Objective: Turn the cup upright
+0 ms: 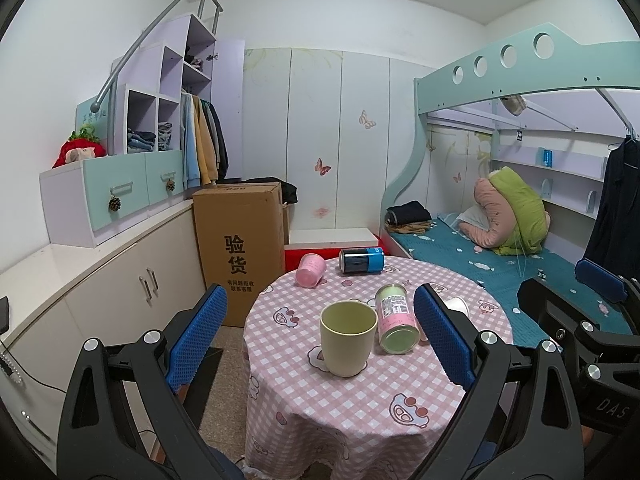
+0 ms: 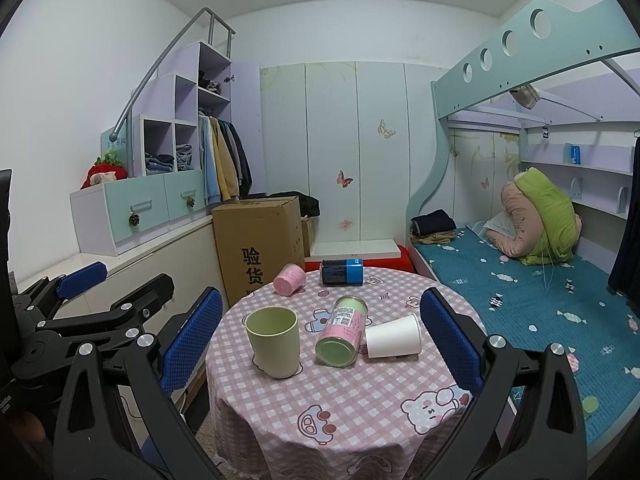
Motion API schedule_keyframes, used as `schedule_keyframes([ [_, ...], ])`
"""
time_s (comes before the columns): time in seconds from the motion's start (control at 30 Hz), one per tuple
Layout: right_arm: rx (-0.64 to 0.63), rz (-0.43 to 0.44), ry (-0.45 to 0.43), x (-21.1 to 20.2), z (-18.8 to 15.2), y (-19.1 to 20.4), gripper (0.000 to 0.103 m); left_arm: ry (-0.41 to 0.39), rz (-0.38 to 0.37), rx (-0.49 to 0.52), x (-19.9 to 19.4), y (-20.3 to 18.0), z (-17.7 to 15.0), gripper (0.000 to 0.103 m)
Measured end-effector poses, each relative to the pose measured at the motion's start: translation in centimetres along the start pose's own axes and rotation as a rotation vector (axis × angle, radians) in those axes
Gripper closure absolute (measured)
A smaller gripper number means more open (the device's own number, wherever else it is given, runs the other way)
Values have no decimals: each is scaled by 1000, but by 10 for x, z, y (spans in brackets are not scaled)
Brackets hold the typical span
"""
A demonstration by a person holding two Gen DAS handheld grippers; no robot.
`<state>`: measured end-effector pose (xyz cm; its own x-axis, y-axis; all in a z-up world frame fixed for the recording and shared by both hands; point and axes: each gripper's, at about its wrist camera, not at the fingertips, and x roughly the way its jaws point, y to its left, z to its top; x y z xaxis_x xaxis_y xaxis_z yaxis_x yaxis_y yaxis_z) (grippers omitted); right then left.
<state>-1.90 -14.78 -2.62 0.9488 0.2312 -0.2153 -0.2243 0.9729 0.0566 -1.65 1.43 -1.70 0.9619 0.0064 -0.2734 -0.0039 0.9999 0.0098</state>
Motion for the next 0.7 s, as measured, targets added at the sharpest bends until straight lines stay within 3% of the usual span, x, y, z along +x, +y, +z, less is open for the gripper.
schedule_keyframes([
  [0.7, 1, 0, 0, 1, 1, 0, 7, -2, 3, 3, 2, -1, 1, 8],
])
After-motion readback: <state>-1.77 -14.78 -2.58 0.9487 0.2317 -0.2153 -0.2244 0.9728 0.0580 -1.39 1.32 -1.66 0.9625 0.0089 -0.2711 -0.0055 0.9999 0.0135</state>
